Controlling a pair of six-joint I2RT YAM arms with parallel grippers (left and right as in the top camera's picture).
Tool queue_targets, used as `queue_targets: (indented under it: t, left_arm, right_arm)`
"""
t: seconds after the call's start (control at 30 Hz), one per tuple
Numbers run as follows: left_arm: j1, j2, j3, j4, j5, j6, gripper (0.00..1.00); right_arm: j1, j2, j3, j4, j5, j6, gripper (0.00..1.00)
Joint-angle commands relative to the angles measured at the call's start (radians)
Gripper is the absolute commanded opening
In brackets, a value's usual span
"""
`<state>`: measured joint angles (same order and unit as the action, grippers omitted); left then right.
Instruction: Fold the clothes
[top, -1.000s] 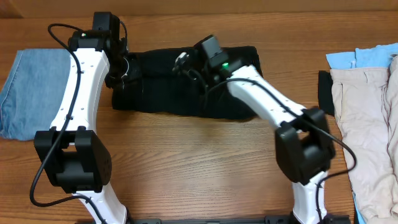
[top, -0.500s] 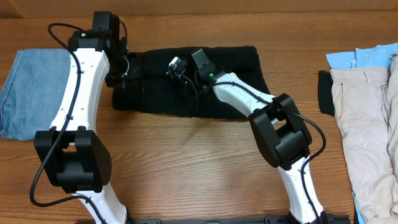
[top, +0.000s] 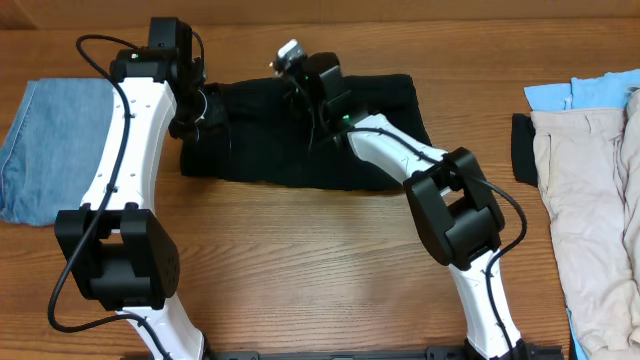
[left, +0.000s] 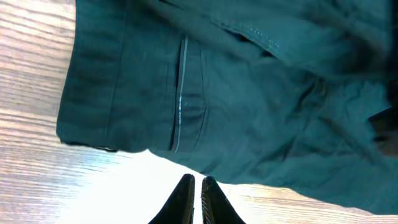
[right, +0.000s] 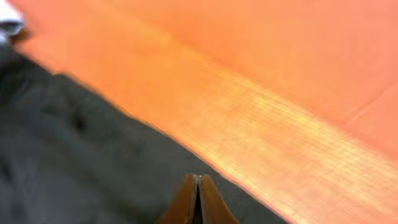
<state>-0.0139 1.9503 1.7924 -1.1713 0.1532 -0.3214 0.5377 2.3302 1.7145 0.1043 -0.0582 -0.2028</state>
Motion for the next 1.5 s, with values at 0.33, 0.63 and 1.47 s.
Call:
queue_targets:
  t: [0.33,0.63,1.47]
  left_arm:
    - [-0.009,0.013,0.009,0.021,-0.003,0.026,0.09]
    - [-0.009,0.013,0.009,0.021,-0.003,0.027,0.10]
    - [-0.166,0.215,0.009,0.306,-0.009,0.124,0.04]
  right_arm:
    - [-0.026,-0.147,0.072,-0.638,-0.209,0.049,0.04]
    - [-0.016,0.033,0.072,-0.558,-0.206,0.058,0.04]
    - [-0.164,-0.140,0.082,-0.617,-0.032,0.178,0.04]
